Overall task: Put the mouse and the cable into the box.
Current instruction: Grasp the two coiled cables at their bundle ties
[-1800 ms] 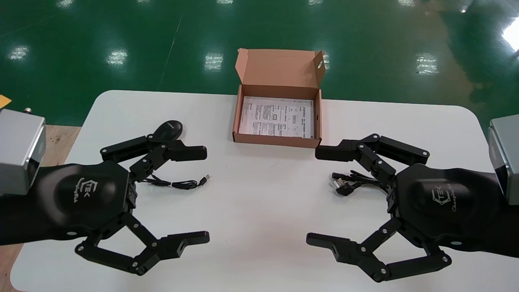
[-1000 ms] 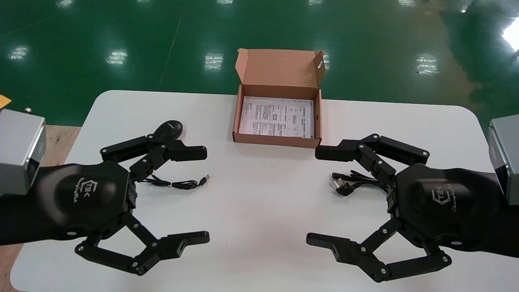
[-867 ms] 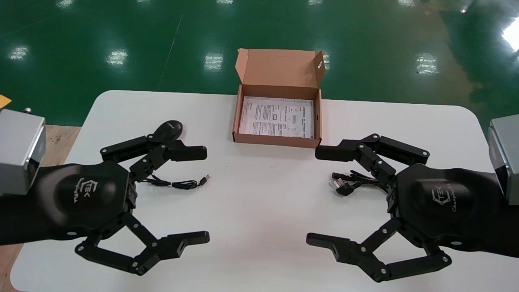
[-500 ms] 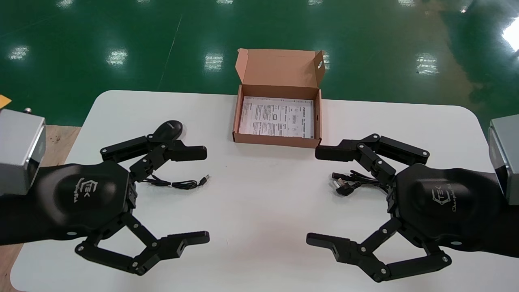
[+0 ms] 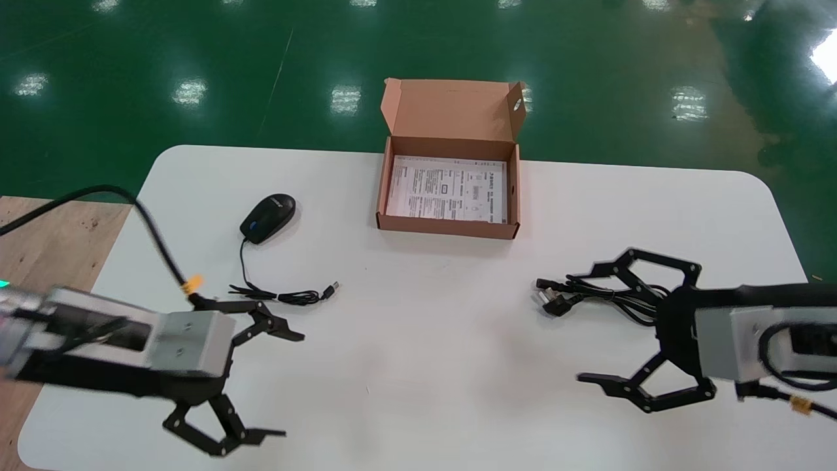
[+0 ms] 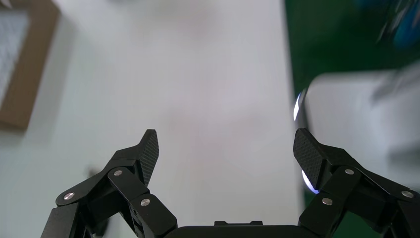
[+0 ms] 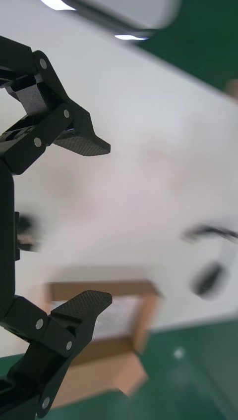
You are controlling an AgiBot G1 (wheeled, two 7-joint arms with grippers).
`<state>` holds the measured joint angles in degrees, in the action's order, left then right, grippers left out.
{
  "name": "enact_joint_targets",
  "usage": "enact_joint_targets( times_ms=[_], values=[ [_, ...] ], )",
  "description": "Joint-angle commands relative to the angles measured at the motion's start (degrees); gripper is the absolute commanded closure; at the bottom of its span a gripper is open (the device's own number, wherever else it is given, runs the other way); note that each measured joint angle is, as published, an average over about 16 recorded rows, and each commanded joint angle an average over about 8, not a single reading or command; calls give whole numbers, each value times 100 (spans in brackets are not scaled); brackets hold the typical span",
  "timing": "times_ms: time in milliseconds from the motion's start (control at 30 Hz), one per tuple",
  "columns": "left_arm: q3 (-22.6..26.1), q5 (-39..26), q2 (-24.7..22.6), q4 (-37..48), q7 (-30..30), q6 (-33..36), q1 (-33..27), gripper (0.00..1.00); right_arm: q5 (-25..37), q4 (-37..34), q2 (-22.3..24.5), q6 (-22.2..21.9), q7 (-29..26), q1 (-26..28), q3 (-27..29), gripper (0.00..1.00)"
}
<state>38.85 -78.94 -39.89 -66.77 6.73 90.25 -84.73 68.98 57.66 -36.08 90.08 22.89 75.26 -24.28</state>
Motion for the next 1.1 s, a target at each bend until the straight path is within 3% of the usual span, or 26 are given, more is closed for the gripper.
enact_joint_targets(
  times_ms=[33,233,467,767,1100],
  values=[
    [348,-502,-173,197,-160,-5,-328,0,475,-284,-35,36,643,235,-219,0],
    [720,-1076,-852,1796,-780,-186,-846,0,1101,-1451,-373,-20,1741,720,-712,0],
    [874,-1393,-1447,3344,-1662,-500,-1149,0,1643,-2826,-900,-273,2626,1249,-1045,0],
    [945,-1639,-1917,4722,-2610,-1082,-1447,0,2009,-4187,-1522,-833,3245,1828,-1198,0],
    [942,-1710,-2300,5727,-3342,-1756,-1580,0,2230,-5007,-1858,-1835,3622,2027,-1275,0]
  ],
)
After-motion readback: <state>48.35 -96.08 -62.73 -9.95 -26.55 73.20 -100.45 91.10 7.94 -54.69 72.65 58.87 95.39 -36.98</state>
